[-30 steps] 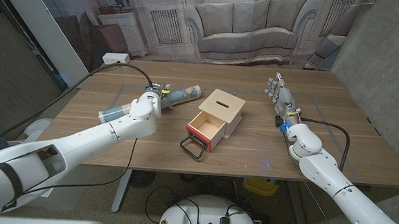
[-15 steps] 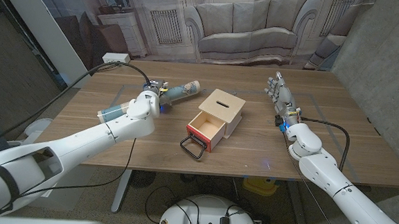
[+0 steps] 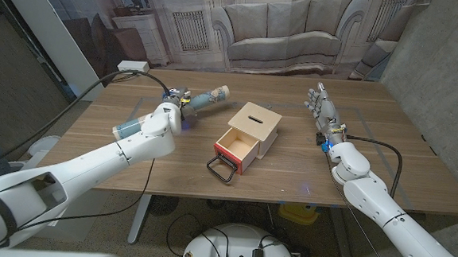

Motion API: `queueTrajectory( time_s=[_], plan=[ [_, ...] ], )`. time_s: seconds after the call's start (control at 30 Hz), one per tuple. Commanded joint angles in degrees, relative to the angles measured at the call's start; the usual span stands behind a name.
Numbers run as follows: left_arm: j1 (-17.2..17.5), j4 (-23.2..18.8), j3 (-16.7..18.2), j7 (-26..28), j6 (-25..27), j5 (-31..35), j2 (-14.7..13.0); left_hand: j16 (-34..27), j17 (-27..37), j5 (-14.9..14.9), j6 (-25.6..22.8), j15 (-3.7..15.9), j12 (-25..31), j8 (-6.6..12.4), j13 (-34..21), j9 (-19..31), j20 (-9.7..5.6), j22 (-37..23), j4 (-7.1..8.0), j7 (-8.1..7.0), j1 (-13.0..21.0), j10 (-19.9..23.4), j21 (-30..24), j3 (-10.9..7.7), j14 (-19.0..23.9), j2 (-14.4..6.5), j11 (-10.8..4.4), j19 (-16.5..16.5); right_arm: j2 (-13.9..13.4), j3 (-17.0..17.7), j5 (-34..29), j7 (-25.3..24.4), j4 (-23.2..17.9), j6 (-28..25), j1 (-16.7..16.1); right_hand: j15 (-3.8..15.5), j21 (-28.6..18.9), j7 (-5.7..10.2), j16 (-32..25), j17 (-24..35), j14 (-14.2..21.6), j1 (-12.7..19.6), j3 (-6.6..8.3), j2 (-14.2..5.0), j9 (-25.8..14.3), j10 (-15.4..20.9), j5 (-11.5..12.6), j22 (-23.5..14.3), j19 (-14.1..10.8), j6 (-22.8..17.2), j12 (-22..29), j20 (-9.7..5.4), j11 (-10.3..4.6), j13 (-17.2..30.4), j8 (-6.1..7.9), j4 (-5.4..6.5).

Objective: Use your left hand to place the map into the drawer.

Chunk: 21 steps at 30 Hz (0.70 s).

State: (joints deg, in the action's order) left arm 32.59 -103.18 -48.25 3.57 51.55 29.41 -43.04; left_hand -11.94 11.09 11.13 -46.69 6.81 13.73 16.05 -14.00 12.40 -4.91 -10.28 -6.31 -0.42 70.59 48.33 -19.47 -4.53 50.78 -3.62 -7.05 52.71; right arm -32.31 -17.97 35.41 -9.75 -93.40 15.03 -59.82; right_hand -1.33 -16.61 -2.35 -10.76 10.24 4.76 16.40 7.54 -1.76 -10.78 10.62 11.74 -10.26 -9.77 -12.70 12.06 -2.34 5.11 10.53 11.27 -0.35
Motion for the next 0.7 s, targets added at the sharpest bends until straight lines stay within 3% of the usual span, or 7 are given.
queueTrajectory(
  time_s=[0.03, 0.7],
  plan=[
    [2.5, -4.3, 5.2, 1.1, -1.3, -5.7, -1.6, 0.3, 0.2, 0.1, 0.4, 3.71, -0.4, -0.45, -0.3, 0.2, 0.13, -0.1, 0.07, -0.20, 5.5, -0.7, 0.3, -0.45, -0.8, -6.0, 0.67, -0.8, 0.3, 0.3, 0.2, 0.3, 0.4, 1.0, -0.6, -0.22, 0.3, -0.16, 0.1, 0.2, -0.1, 0.1, 0.04, -0.35, -0.1, 0.0, -0.3, -0.2, -0.4, -0.2, 0.0, -0.61, -0.07, 0.1, -0.14, -0.42],
    [4.8, -7.7, 8.5, 7.0, -6.6, -6.8, -3.1, 0.3, 0.3, 0.1, 0.3, 3.76, -0.5, -0.71, -0.6, 0.2, 0.19, -0.2, 0.36, -0.06, 5.5, -0.4, 0.5, -1.08, -0.9, -6.0, 0.35, -1.0, 0.7, 0.6, 0.0, 0.5, 0.4, 2.6, -1.2, -0.26, 0.6, -0.20, 0.1, 0.2, -0.2, 0.1, 0.00, -0.44, -0.1, 0.0, -0.3, -0.2, -0.5, -0.2, 0.0, -0.58, -0.01, 0.1, -0.14, -0.48]
  ],
)
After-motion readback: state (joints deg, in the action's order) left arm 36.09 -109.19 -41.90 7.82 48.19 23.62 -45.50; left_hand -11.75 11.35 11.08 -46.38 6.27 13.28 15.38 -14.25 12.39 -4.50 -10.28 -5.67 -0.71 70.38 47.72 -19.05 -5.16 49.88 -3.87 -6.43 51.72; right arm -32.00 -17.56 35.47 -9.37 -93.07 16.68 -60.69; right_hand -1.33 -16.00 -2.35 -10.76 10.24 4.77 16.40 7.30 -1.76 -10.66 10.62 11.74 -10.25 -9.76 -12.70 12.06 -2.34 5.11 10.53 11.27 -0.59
